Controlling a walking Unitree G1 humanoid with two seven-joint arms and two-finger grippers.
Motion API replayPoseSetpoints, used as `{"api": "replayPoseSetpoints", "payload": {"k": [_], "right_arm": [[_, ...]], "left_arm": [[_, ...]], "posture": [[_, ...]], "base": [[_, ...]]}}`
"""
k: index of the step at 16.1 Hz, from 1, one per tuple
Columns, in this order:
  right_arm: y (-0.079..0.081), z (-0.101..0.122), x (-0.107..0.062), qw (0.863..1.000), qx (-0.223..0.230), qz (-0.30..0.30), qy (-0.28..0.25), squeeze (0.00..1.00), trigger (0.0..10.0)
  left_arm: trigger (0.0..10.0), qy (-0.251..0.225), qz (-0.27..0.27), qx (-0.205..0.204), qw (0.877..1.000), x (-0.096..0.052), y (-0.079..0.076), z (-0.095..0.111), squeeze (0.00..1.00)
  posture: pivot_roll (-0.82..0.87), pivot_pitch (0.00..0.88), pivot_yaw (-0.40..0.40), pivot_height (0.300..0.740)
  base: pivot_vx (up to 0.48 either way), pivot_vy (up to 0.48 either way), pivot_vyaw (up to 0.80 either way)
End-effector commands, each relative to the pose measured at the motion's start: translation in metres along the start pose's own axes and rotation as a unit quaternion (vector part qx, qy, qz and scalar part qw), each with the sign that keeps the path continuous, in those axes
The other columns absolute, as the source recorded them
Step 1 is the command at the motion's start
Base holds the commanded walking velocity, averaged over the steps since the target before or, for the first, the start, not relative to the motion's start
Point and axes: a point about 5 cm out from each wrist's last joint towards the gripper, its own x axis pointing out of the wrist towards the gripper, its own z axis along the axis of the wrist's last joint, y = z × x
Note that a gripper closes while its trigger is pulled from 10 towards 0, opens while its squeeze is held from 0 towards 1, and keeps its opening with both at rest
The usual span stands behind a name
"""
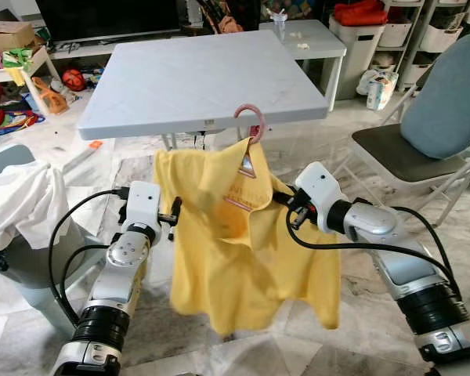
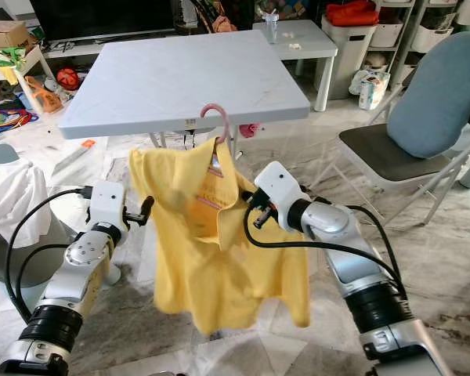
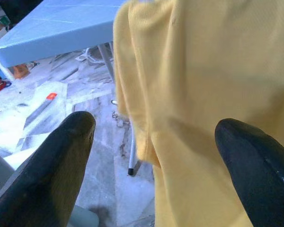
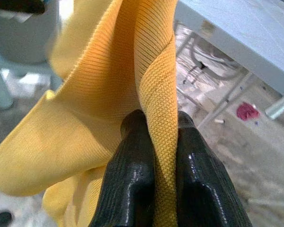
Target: Hang hanger
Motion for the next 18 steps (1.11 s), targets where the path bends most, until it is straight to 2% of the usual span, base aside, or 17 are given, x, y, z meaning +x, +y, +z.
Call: {"api": "replayPoseSetpoints", "payload": {"k": [1,3,4,5,6,7,8,10,11,13,18], "right_arm": [[0.0,0.008,-0.005,0.999,-0.036,0.022,-0.017,0.0,10.0],[-0.001,0.002,-0.013,0.998,-0.043,0.048,-0.004,0.0,10.0],[-0.009,0.001,-0.015,0.999,-0.03,0.028,0.005,0.0,10.0],[-0.017,0.005,-0.011,1.0,-0.003,0.001,0.0,0.0,10.0],[-0.017,0.014,-0.004,0.999,0.03,-0.01,-0.018,0.0,10.0],[-0.014,0.027,0.005,0.996,0.071,-0.017,-0.048,0.0,10.0],[-0.012,0.033,0.009,0.994,0.088,-0.016,-0.06,0.0,10.0],[-0.008,0.043,0.015,0.989,0.127,-0.01,-0.074,0.0,10.0],[-0.004,0.046,0.015,0.988,0.133,0.006,-0.077,0.0,10.0],[0.003,0.054,0.009,0.986,0.142,0.047,-0.08,0.0,10.0],[0.011,0.083,-0.014,0.973,0.155,0.136,-0.103,0.0,10.0]], "left_arm": [[10.0,-0.003,0.015,0.009,1.0,0.002,0.01,0.005,0.0],[10.0,0.001,0.028,0.012,1.0,0.001,0.019,0.002,0.0],[10.0,-0.001,0.033,0.014,0.999,0.001,0.023,0.002,0.0],[10.0,-0.019,0.019,-0.005,1.0,0.002,0.017,0.008,0.0],[10.0,-0.042,-0.018,-0.017,0.999,0.003,0.0,0.017,0.0],[10.0,-0.062,-0.075,0.0,0.995,0.002,-0.027,0.025,0.0],[10.0,-0.065,-0.093,0.015,0.993,0.002,-0.039,0.026,0.0],[10.0,-0.065,-0.109,0.037,0.991,0.002,-0.053,0.025,0.0],[10.0,-0.068,-0.11,0.051,0.99,0.003,-0.055,0.025,0.0],[10.0,-0.068,-0.096,0.078,0.99,0.004,-0.051,0.024,0.0],[10.0,-0.055,-0.004,0.122,0.991,0.013,-0.017,0.018,0.0]], "posture": [[-0.12,0.0,0.027,0.74],[-0.12,0.0,0.027,0.74],[-0.12,0.0,0.03,0.74],[-0.13,0.0,0.03,0.74],[-0.13,0.0,0.029,0.74],[-0.13,0.0,0.029,0.74],[-0.13,0.0,0.029,0.74],[-0.12,0.0,0.025,0.74],[-0.12,0.0,0.025,0.74],[-0.13,0.0,0.027,0.74],[-0.15,0.0,0.039,0.74]], "base": [[0.0,0.0,0.0],[0.0,0.0,0.0],[0.0,0.0,0.0],[0.0,0.0,0.0],[0.0,0.0,0.0],[0.0,0.0,0.0],[0.0,0.0,0.0],[0.0,0.0,0.0],[0.0,0.0,0.0],[0.0,0.0,0.0],[0.0,0.0,0.0]]}}
